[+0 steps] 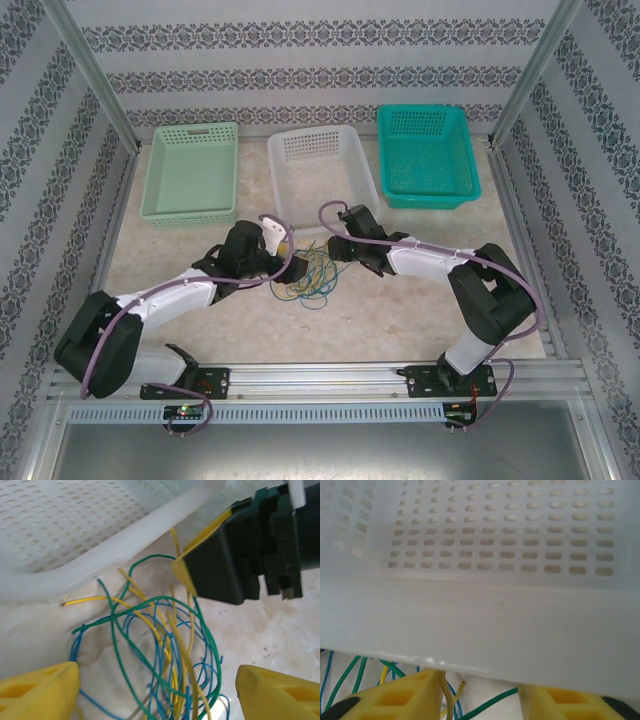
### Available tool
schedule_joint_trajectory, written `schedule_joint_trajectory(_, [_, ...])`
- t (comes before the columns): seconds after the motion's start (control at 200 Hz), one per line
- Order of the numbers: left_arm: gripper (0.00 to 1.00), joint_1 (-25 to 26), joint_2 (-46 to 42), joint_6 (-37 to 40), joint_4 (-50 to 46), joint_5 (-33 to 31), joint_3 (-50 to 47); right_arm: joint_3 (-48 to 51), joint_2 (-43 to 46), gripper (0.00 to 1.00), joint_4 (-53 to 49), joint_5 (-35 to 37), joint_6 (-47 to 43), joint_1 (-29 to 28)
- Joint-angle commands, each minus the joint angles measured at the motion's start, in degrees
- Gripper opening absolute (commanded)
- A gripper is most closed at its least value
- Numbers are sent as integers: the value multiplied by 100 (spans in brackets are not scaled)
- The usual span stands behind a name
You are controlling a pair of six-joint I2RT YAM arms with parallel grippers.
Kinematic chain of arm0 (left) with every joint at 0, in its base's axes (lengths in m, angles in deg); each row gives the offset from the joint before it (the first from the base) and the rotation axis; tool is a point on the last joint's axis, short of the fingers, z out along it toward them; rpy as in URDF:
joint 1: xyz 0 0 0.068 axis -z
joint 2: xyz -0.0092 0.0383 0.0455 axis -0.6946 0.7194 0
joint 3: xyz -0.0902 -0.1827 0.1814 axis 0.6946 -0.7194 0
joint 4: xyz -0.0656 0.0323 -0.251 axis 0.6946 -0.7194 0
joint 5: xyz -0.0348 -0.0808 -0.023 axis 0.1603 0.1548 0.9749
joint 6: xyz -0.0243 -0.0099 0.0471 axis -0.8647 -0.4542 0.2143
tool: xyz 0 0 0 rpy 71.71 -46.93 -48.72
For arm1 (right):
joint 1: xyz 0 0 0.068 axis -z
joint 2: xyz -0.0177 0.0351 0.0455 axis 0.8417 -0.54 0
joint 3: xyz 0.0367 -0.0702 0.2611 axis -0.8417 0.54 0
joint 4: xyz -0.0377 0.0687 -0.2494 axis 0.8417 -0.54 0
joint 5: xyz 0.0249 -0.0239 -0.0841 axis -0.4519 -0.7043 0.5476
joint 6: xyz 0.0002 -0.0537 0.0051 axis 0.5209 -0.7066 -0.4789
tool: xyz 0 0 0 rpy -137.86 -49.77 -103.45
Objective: Untangle the cables
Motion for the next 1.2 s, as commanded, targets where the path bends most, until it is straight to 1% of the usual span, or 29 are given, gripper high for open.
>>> schedule_joint_trajectory(0.0, [79,116,233,104,140,220,259,-83,-21,33,156,226,67,-69])
schedule_joint_trajectory(0.09, [77,132,358,97,139,210,293,36,77,24,227,277,89,-61])
schedule_joint_trajectory(0.165, [75,134,415,108,112,241,317,113,144,21,322,272,114,-51])
schedule_joint_trajectory(0.325, [68,161,562,156,-34,235,426,138,240,7,354,201,136,-44])
schedule_joint_trajectory(0.37, [62,172,596,165,-119,159,455,202,363,3,360,233,165,-40])
schedule_joint_trajectory(0.425, [51,175,626,182,-208,46,477,344,606,0,391,265,212,-18])
schedule_joint_trajectory(0.585, [27,170,634,266,-412,-180,515,785,1533,0,340,292,303,188])
schedule_joint_trajectory(0.699, [18,175,569,323,-543,-443,480,1172,2283,0,299,274,471,503])
schedule_joint_trajectory(0.859, [6,176,468,358,-638,-748,433,1738,3103,0,288,-91,851,1175])
schedule_joint_trajectory(0.984, [0,178,414,349,-598,-770,407,2084,3440,0,288,-386,1153,1536])
schedule_joint_trajectory(1.089, [0,177,424,323,-539,-732,390,2260,3495,0,294,-575,1254,1550])
schedule_joint_trajectory(1.194, [0,170,385,323,-556,-884,374,2422,3514,0,297,-628,1353,1546])
